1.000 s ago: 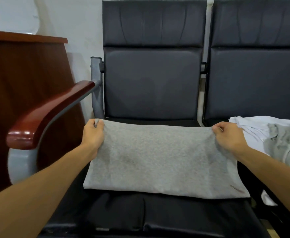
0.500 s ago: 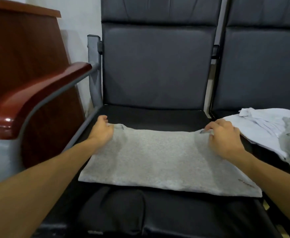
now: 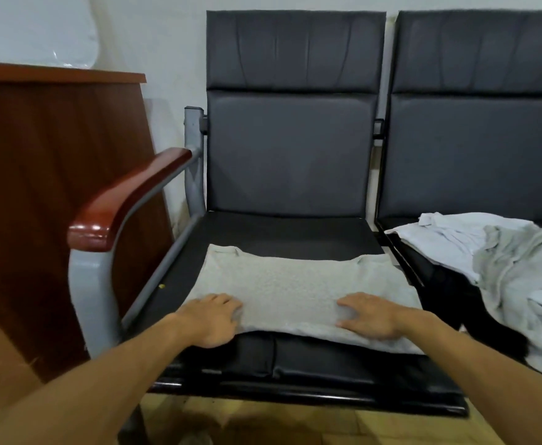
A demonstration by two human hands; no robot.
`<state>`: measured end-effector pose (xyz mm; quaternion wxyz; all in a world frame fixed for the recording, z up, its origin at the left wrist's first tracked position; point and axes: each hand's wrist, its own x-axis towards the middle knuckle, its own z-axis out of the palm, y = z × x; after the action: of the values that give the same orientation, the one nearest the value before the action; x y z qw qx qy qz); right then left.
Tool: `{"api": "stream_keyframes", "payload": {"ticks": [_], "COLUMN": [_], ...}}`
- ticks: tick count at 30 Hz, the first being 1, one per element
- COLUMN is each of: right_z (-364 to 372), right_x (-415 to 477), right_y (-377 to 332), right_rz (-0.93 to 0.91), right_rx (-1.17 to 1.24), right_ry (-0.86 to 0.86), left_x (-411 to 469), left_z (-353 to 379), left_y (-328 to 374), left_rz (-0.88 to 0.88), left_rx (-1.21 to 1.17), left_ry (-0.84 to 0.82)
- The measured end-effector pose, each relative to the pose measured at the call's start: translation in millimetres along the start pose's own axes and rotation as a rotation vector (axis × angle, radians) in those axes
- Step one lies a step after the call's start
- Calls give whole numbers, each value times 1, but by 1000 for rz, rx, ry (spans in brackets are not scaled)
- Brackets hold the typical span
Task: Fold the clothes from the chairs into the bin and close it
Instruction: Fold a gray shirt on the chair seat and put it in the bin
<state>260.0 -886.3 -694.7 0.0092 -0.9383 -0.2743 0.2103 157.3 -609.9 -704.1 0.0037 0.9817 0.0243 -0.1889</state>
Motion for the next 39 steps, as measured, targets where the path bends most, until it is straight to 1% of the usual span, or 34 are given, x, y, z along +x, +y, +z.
{"api": "stream_keyframes", "payload": {"ticks": [3,6,10,12,13,15,17,21,24,26,30,32,35,39], "right_z": [9,15,15,13,11,10,9,11,12,13,13,11,7,5], "right_x": [-17,-31,-39,-38,-37,-31,-23,-2,12,18,21,18,8,-13], "right_y": [-6,-5,-9,-14,-17,-23,-29,-40,-49,-55,-55,-49,-41,-26], "right_rz": [-32,-54,-37,-22,-11,14,41,4,-75,-108,-128,-143,-170,-192], "right_rx": [64,83,69,20,-5,-41,-50,-27,13,3,-5,25,77,92], "right_ry": [0,21,12,7,11,39,80,162,122,86,105,111,106,147], "left_x": [-22,-39,-41,-38,-36,-32,-30,-18,-11,-7,-6,-8,-20,-27], "left_z": [-5,-1,0,1,2,3,3,7,5,2,-6,-11,-24,-42], "left_y": [2,6,2,-5,-8,-16,-22,-27,-19,-12,-6,-4,10,33], "left_rz": [24,73,45,-30,-104,-311,-446,-511,-532,-550,-574,-553,-502,-408], "left_rx": [54,83,-101,-129,-117,-93,-80,-14,-57,-203,-571,-821,-1307,-1749], "left_ry": [3,73,163,201,250,363,402,304,255,256,313,345,422,527]}}
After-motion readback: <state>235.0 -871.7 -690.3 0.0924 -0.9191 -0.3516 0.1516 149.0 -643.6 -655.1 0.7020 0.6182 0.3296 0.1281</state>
